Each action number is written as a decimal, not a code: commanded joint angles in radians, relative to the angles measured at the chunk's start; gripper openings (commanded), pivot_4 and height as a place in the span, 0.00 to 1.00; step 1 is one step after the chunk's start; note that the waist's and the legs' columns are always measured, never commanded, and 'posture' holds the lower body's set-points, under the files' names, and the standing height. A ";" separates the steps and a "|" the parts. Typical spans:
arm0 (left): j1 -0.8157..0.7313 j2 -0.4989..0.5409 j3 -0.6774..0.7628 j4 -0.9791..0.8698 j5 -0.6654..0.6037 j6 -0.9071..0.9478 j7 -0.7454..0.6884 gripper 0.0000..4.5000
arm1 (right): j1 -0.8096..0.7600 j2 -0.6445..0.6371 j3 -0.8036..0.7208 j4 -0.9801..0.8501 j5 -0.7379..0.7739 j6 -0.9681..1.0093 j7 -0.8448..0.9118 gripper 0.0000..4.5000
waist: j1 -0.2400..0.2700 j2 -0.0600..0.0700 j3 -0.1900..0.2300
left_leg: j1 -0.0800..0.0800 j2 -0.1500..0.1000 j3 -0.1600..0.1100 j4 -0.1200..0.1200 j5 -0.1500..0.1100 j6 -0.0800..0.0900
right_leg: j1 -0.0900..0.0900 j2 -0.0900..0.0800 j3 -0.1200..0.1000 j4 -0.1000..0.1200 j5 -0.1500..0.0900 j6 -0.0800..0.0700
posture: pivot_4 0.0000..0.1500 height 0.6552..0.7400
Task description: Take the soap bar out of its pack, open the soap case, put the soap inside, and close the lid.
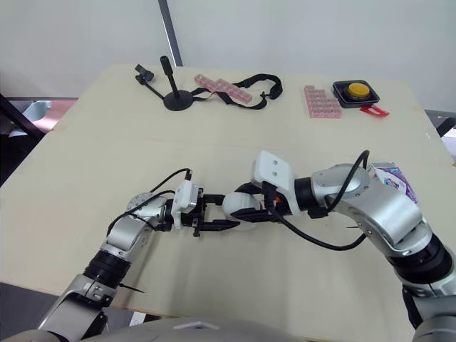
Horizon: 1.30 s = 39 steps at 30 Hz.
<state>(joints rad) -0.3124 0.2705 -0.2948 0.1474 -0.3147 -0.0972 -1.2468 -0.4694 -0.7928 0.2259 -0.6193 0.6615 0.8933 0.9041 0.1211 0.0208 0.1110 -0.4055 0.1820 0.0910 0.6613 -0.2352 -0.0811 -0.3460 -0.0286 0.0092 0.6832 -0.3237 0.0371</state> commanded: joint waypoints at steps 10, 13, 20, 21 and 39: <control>0.000 0.000 0.008 -0.022 -0.005 -0.011 0.009 0.42 | -0.011 -0.045 0.041 0.055 -0.098 -0.127 0.124 0.44 | 0.000 0.000 0.000 | 0.000 0.000 0.000 0.000 0.000 0.000 | 0.000 0.000 0.000 0.001 0.000 0.000 | 1.00 0.93; 0.002 -0.001 0.006 -0.025 -0.004 -0.010 0.010 0.42 | -0.022 -0.037 0.047 0.069 -0.106 -0.138 0.136 0.44 | 0.000 0.000 0.000 | 0.000 0.000 0.000 0.000 0.000 0.000 | 0.000 0.000 0.000 0.001 0.000 0.000 | 1.00 0.93; 0.007 -0.004 0.004 -0.033 -0.005 -0.009 0.015 0.42 | -0.022 -0.024 0.061 0.091 -0.124 -0.153 0.148 0.44 | -0.001 0.000 0.000 | 0.000 0.000 0.000 0.000 0.000 0.000 | 0.000 0.000 0.000 0.001 0.000 0.000 | 1.00 0.93; 0.008 -0.004 0.004 -0.034 -0.005 -0.009 0.015 0.42 | -0.022 -0.022 0.062 0.095 -0.128 -0.156 0.148 0.44 | -0.001 0.000 0.000 | 0.000 0.000 0.000 0.000 0.000 0.000 | 0.000 0.000 0.000 0.002 0.000 0.000 | 1.00 0.93; 0.017 0.005 -0.003 -0.045 -0.001 -0.015 0.011 0.42 | -0.025 0.007 0.032 0.147 -0.120 -0.146 0.155 0.44 | -0.006 0.000 -0.001 | 0.001 0.000 0.000 0.001 0.000 0.000 | 0.000 0.000 0.001 0.002 0.000 0.000 | 1.00 0.93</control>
<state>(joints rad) -0.3025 0.2683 -0.2950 0.1395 -0.3118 -0.0970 -1.2303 -0.4972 -0.7856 0.2738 -0.4929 0.5416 0.7309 1.0707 0.1155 0.0206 0.1102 -0.4045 0.1821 0.0913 0.6618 -0.2351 -0.0810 -0.3459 -0.0285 0.0101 0.6854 -0.3237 0.0370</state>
